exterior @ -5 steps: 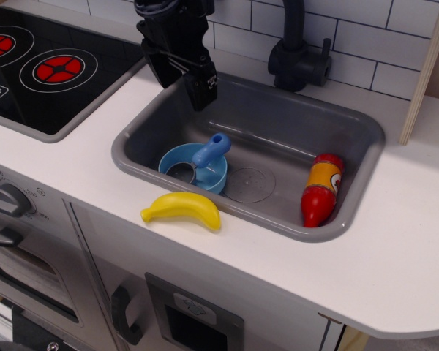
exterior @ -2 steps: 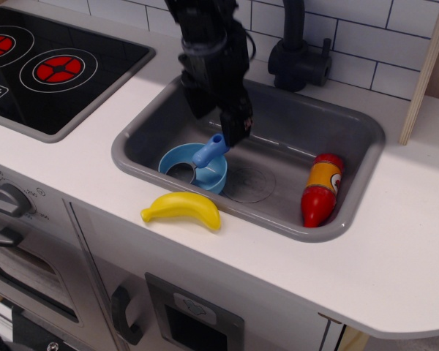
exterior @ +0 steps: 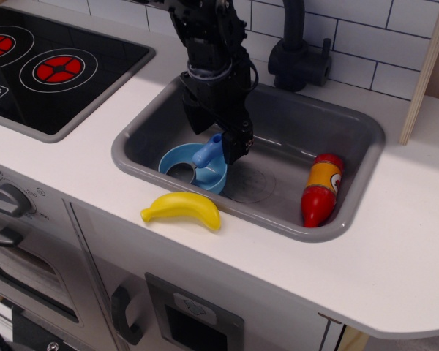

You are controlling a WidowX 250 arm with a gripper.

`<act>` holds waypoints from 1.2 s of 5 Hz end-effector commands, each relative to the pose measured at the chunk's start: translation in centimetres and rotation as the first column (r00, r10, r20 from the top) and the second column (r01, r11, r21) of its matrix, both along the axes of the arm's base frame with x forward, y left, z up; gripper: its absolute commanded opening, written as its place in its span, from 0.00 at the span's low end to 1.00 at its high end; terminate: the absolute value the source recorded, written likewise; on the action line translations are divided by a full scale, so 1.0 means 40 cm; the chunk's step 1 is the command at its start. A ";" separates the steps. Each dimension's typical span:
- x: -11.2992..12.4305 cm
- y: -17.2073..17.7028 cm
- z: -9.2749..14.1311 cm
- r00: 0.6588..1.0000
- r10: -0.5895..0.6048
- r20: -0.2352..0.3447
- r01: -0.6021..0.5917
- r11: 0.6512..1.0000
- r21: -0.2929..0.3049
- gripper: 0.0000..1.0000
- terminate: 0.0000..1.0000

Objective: Take spoon out of bowl sink

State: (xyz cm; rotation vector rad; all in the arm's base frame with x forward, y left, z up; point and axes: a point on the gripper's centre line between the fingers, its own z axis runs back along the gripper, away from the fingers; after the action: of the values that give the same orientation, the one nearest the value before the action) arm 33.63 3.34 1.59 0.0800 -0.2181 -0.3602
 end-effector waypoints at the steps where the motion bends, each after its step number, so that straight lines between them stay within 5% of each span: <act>1: 0.027 0.009 0.007 1.000 0.014 0.020 -0.014 1.000 0.023 1.00 0.00; 2: 0.026 0.008 0.007 1.000 0.011 0.010 -0.011 1.000 0.012 0.00 0.00; 6: 0.044 0.067 0.131 0.993 0.106 0.060 -0.104 0.994 -0.028 0.00 0.00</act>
State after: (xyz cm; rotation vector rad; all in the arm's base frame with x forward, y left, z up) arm 34.78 5.54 4.25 0.0533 -0.1943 -0.2478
